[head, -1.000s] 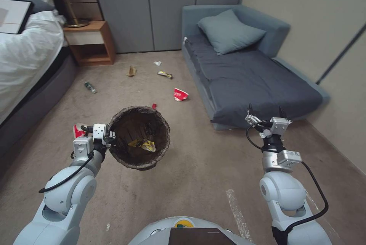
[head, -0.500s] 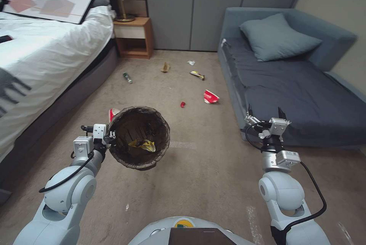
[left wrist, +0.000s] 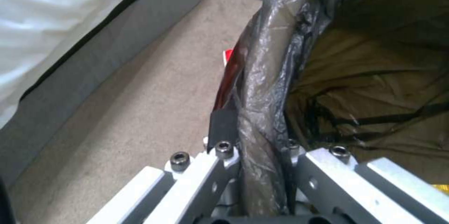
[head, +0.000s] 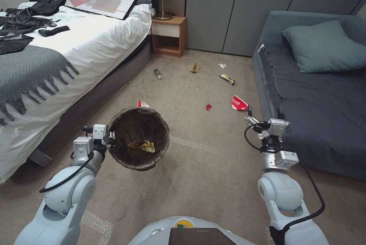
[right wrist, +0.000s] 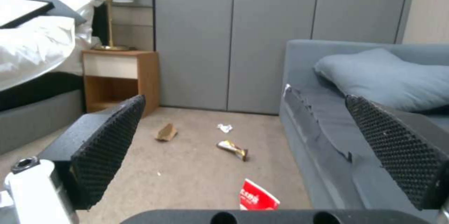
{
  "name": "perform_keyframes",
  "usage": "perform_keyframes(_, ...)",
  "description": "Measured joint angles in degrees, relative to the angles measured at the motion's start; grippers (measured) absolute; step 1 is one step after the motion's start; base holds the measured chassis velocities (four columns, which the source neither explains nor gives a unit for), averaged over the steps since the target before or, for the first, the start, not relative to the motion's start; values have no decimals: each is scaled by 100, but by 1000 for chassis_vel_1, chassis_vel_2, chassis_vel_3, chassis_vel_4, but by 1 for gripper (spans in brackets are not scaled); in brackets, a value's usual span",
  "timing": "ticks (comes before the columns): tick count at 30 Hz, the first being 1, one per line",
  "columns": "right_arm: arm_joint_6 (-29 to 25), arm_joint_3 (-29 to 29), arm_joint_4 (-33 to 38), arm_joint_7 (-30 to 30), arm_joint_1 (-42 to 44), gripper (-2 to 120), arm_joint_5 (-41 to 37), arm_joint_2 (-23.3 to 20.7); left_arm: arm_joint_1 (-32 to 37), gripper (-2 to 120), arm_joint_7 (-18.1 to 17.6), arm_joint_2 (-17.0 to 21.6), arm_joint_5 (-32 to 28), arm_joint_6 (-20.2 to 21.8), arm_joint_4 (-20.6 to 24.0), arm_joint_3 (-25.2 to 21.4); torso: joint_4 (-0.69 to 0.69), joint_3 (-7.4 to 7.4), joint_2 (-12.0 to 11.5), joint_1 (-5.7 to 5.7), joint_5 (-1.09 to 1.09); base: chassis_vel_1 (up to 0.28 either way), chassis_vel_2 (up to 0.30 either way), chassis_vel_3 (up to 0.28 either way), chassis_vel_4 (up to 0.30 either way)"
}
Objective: Pick up the trash bin, then pick up the garbage from the floor and place it into the trash bin.
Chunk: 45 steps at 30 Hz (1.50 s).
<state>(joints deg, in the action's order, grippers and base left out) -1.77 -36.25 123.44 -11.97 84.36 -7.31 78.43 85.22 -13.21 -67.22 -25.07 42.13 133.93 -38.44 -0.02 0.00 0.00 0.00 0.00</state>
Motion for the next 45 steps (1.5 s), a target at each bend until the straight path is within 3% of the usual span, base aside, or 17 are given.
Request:
perform_keyframes(29, -67, 57, -191, 107, -11, 100, -9, 31, 123, 0, 294, -9, 314, -32, 4, 65, 2, 0, 0, -1, 0, -6, 6, 7, -4)
perform_keyframes(45, -54, 70, -220, 106, -44, 100, -49, 22, 185, 0, 368, -70, 446, -103, 28, 30, 3, -1, 1, -1, 2, -202, 199, 204, -198)
